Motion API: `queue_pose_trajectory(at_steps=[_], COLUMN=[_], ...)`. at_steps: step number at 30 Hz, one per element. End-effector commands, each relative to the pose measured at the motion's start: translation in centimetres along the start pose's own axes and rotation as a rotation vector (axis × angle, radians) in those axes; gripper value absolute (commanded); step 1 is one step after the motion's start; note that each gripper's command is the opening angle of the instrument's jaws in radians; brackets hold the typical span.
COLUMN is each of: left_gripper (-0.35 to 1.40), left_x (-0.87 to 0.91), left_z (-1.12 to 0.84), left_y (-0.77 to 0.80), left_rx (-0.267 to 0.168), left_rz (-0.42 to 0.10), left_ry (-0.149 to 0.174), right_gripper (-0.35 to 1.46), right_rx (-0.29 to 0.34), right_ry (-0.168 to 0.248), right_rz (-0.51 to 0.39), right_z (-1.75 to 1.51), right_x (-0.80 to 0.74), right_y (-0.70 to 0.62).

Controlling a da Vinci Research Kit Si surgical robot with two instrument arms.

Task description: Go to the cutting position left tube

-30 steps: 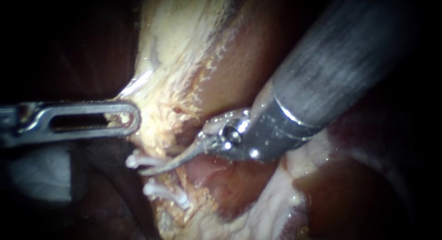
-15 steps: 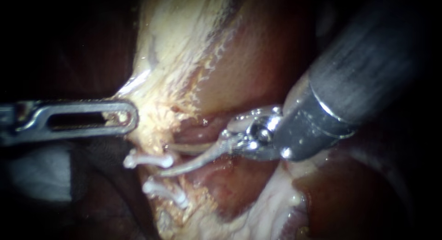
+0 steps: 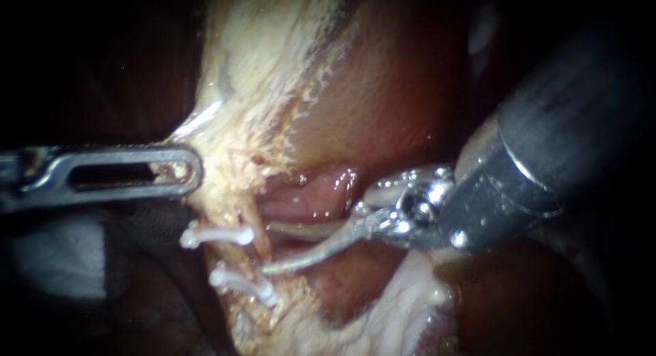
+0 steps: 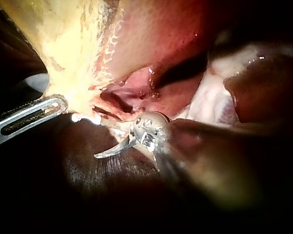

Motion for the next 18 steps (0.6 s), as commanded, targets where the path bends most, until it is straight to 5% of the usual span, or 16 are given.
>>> queue_pose_trajectory(at_steps=[1, 18], left_gripper=[-0.35, -0.35], left_x=[-0.01, 0.0], left_z=[-0.01, -0.03], left_y=[-0.01, -0.01], left_rx=[-0.001, 0.0], left_rz=[-0.001, -0.002], left_ry=[0.0, -0.002], right_gripper=[1.41, 1.41], right_rx=[-0.002, -0.006], right_ry=[-0.001, -0.021], right_rz=[0.0, -0.01], right_z=[0.03, 0.45], right_x=[-0.01, -0.17], right_y=[0.02, 0.36])
